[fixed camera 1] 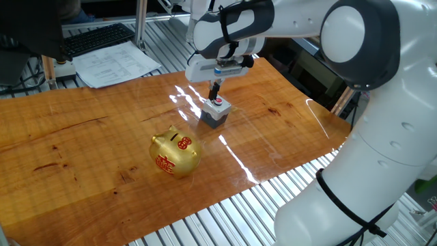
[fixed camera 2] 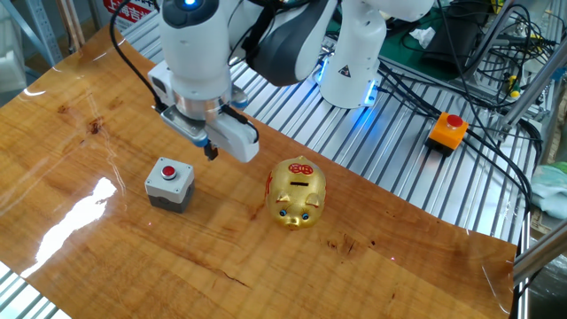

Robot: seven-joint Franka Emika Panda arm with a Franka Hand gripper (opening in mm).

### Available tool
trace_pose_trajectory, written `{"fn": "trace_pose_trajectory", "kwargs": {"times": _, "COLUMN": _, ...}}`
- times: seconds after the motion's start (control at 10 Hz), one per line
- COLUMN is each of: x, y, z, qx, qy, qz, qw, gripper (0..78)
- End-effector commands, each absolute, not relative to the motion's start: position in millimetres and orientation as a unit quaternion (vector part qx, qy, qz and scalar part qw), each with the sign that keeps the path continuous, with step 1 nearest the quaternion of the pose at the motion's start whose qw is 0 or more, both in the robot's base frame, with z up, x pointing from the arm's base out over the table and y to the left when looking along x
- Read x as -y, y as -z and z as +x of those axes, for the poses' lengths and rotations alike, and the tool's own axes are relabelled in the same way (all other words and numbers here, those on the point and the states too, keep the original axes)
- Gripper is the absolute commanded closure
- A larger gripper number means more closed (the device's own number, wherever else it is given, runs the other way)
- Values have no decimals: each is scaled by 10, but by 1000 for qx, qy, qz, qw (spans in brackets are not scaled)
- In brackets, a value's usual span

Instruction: Drop coins into a piggy bank

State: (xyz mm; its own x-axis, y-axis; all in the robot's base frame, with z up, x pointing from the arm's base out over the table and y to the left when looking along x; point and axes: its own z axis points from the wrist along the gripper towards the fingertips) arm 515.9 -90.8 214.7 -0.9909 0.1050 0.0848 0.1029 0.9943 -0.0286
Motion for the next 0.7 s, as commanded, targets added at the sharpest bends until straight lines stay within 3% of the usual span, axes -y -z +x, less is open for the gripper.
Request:
{"fn": "trace_pose_trajectory", "kwargs": {"times": 0.1, "x": 843, "y": -2205, "z": 5148, "qx": 997, "qy": -14, "qz": -63, "qw": 37, "gripper": 764}}
{"fn": "trace_pose_trajectory", "kwargs": {"times": 0.7, "x": 843, "y": -2205, "z": 5148, "qx": 995, "qy": -29, "qz": -92, "qw": 21, "gripper": 764}}
